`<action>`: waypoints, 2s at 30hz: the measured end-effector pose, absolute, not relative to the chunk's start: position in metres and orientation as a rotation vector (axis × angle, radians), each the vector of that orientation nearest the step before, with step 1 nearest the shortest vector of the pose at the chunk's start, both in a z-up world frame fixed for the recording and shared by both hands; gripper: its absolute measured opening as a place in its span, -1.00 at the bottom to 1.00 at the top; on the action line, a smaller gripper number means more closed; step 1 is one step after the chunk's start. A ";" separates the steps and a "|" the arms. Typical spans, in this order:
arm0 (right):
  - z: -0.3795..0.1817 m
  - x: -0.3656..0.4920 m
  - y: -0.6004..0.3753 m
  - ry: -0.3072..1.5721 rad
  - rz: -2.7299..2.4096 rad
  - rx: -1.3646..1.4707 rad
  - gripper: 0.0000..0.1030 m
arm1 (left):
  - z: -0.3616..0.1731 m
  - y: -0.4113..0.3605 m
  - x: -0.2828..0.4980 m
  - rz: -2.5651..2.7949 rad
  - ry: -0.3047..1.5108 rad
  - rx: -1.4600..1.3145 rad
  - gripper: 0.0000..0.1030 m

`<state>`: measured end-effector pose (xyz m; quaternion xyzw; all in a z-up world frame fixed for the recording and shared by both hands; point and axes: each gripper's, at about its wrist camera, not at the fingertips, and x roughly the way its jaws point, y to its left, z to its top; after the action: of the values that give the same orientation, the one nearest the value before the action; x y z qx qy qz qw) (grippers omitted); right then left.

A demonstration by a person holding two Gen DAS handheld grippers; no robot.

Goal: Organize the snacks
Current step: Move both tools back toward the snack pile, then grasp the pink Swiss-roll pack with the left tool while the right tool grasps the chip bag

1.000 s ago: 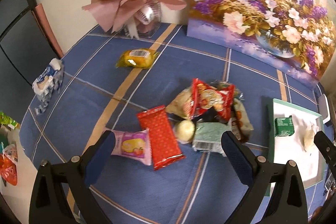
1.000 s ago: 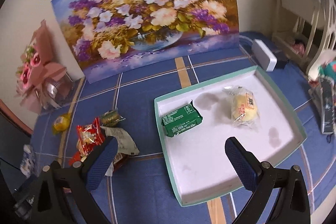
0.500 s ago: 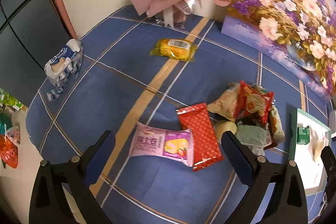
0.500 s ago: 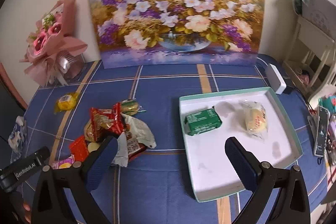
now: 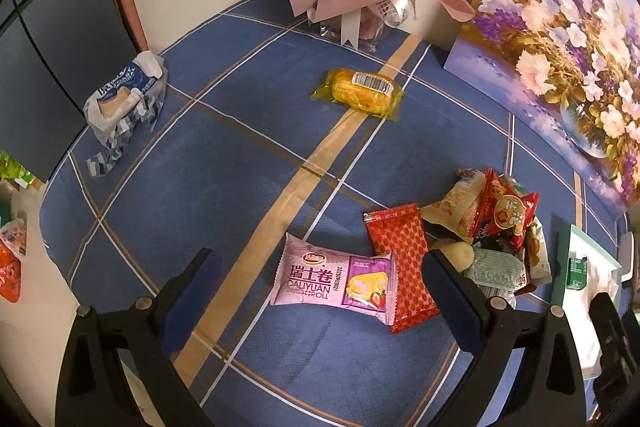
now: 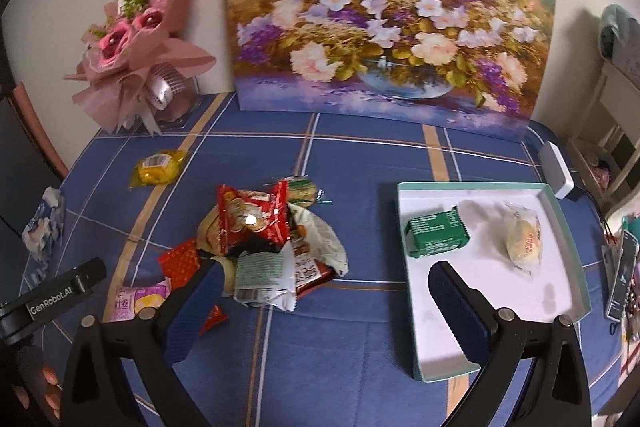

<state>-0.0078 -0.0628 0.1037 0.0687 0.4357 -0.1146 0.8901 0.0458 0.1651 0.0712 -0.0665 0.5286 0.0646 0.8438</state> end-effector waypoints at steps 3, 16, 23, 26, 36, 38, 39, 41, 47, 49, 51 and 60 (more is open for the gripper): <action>0.101 -0.004 -0.055 0.915 -0.222 0.132 1.00 | 0.067 0.170 0.047 0.136 1.128 -0.153 0.96; 0.051 0.029 -0.032 1.085 -0.102 0.231 1.00 | 0.031 0.183 0.056 0.117 1.230 -0.217 0.96; 0.018 0.041 -0.030 1.185 -0.095 0.237 1.00 | -0.009 0.168 0.068 0.086 1.336 -0.224 0.96; 0.006 0.046 -0.036 1.209 -0.111 0.242 1.00 | -0.020 0.163 0.072 0.074 1.353 -0.238 0.96; -0.013 0.061 -0.037 1.239 -0.128 0.196 0.99 | -0.035 0.156 0.084 0.093 1.368 -0.238 0.94; -0.018 0.065 -0.035 1.245 -0.128 0.188 0.99 | -0.036 0.157 0.085 0.103 1.366 -0.242 0.92; -0.020 0.067 -0.035 1.251 -0.128 0.187 0.97 | -0.037 0.157 0.086 0.106 1.365 -0.244 0.91; -0.026 0.071 -0.033 1.263 -0.127 0.183 0.90 | -0.039 0.160 0.087 0.103 1.367 -0.255 0.91; -0.033 0.077 -0.026 1.274 -0.126 0.142 0.78 | -0.041 0.163 0.091 0.106 1.364 -0.258 0.91; -0.032 0.078 -0.026 1.268 -0.128 0.145 0.74 | -0.042 0.163 0.092 0.105 1.363 -0.253 0.85; -0.031 0.077 -0.027 1.265 -0.129 0.153 0.61 | -0.040 0.158 0.095 0.099 1.360 -0.248 0.78; -0.020 0.070 -0.029 1.256 -0.076 0.203 0.24 | -0.033 0.153 0.089 0.073 1.342 -0.253 0.56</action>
<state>0.0701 -0.0291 -0.0204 0.0947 0.5864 -0.0354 0.8037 0.0895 0.1535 -0.0326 -0.1170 0.6201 0.0335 0.7751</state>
